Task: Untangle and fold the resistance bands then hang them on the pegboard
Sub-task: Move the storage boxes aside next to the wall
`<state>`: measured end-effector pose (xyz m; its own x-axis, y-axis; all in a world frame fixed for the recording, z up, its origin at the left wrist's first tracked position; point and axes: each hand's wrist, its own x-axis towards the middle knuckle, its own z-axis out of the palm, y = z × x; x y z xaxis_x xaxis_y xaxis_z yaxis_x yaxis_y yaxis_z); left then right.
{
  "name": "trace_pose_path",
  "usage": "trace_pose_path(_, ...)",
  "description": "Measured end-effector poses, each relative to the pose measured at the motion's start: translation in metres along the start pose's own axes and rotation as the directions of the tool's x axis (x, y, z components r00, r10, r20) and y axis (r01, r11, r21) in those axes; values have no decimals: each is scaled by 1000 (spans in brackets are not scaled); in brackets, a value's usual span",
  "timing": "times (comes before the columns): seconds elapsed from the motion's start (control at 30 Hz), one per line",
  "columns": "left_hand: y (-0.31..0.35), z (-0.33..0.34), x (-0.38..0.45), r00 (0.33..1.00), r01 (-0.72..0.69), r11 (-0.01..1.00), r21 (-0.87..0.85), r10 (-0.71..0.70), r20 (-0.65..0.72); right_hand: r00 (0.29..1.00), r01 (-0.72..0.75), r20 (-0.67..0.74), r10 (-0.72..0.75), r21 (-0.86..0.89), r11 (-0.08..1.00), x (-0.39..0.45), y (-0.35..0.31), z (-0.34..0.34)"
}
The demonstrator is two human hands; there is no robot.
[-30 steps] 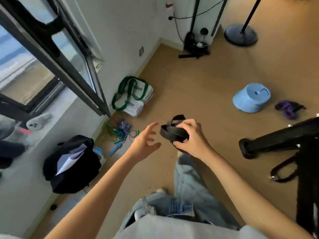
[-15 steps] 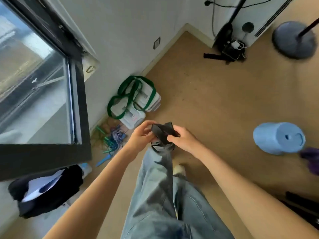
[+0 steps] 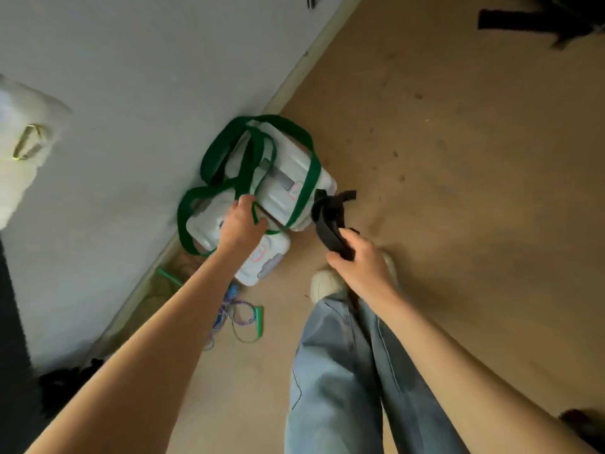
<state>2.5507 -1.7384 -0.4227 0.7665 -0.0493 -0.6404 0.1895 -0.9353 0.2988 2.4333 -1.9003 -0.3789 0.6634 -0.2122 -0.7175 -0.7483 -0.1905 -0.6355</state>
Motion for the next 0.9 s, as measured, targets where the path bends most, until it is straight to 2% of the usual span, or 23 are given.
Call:
trace_pose_path(0.07, -15, 29, 59, 999, 40, 997, 70, -39, -25, 999, 12, -42, -11, 26, 1000, 41, 26, 6)
trace_pose_path(0.13, -30, 56, 104, 983, 184, 977, 104, -185, 1, 998, 13, -64, -7, 92, 996, 71, 48, 13)
trace_pose_path(0.2, -41, 80, 130, 938, 341, 938, 59, -344, 43, 999, -13, -47, 21, 167, 986, 90, 66, 20)
trace_pose_path(0.23, -46, 91, 137, 921, 386, 919, 74, -389, 31, 999, -28, -33, 35, 188, 982, 97, 73, 24)
trace_pose_path(0.3, -57, 106, 139, 916, 402, 898, 179, -393, -85, 999, -46, -19, 50, 193, 980, 105, 87, 29)
trace_pose_path(0.4, -63, 97, 129, 930, 331, 930, 160, -293, -222, 994, -107, -10, 111, 184, 977, 103, 95, 26)
trace_pose_path(0.5, -41, 56, 100, 896, 286, 957, 39, -253, -366, 986, -160, -6, 165, 215, 964, 85, 77, 9)
trace_pose_path(0.67, 17, -21, -25, 872, 48, 991, -122, -101, -479, 986, -137, -44, 161, 329, 934, 31, 13, -27)
trace_pose_path(0.77, 52, -75, -97, 790, -98, 966, -238, -70, -609, 986, -101, -67, 153, 486, 868, -7, -28, -52)
trace_pose_path(0.9, 99, -138, -150, 663, -308, 895, -323, -42, -748, 997, -8, -58, 50, 571, 821, -48, -75, -80)
